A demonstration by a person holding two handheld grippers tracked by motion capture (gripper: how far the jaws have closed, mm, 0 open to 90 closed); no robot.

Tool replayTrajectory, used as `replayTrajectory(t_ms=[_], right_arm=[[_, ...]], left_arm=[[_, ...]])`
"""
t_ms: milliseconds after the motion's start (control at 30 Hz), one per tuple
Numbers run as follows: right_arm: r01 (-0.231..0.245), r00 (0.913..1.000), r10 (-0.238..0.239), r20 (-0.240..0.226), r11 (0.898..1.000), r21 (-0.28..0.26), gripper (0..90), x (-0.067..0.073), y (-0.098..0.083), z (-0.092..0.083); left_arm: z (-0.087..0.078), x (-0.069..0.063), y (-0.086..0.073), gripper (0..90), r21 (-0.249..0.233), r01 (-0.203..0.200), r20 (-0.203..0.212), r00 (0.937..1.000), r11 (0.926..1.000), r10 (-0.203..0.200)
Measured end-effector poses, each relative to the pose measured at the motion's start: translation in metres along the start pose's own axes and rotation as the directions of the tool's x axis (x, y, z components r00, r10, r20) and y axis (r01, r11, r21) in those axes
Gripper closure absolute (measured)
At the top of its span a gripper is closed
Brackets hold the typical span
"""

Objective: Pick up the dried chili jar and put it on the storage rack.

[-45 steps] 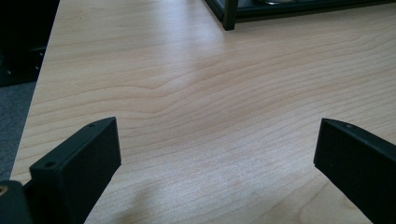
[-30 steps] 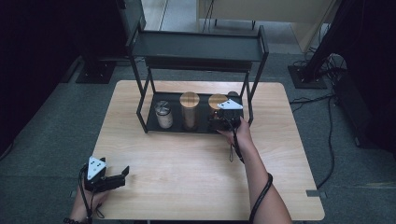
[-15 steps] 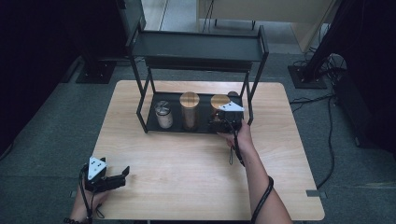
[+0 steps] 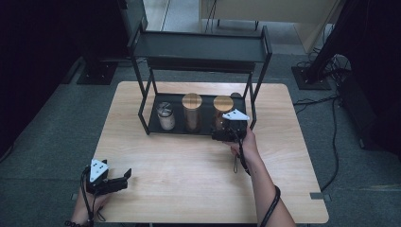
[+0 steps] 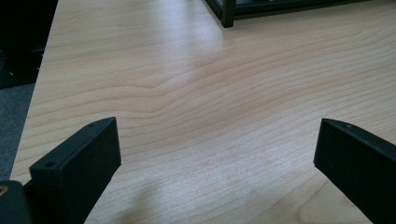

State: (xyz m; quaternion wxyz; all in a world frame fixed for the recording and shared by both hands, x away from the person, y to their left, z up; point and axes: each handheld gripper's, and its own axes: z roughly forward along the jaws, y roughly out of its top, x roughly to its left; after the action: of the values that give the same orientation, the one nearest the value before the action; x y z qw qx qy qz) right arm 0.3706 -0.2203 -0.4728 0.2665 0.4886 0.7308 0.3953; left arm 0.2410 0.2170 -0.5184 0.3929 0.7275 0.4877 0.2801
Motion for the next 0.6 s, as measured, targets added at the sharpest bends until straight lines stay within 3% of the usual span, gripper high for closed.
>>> replayTrajectory(t_ms=[267,600], right_arm=[[0.013,0.9997,-0.013,-0.019,1.000,-0.012,5.6,0.006,-0.009,-0.010],[0.008,0.9997,-0.009,-0.022,1.000,-0.002,4.4,0.002,-0.028,-0.018]], left_arm=[[0.000,0.000,0.000,0.9,0.000,0.000,0.001,1.0000,1.0000,0.000],[0.000,0.001,0.000,0.9,0.000,0.008,0.002,1.0000,1.0000,-0.008]])
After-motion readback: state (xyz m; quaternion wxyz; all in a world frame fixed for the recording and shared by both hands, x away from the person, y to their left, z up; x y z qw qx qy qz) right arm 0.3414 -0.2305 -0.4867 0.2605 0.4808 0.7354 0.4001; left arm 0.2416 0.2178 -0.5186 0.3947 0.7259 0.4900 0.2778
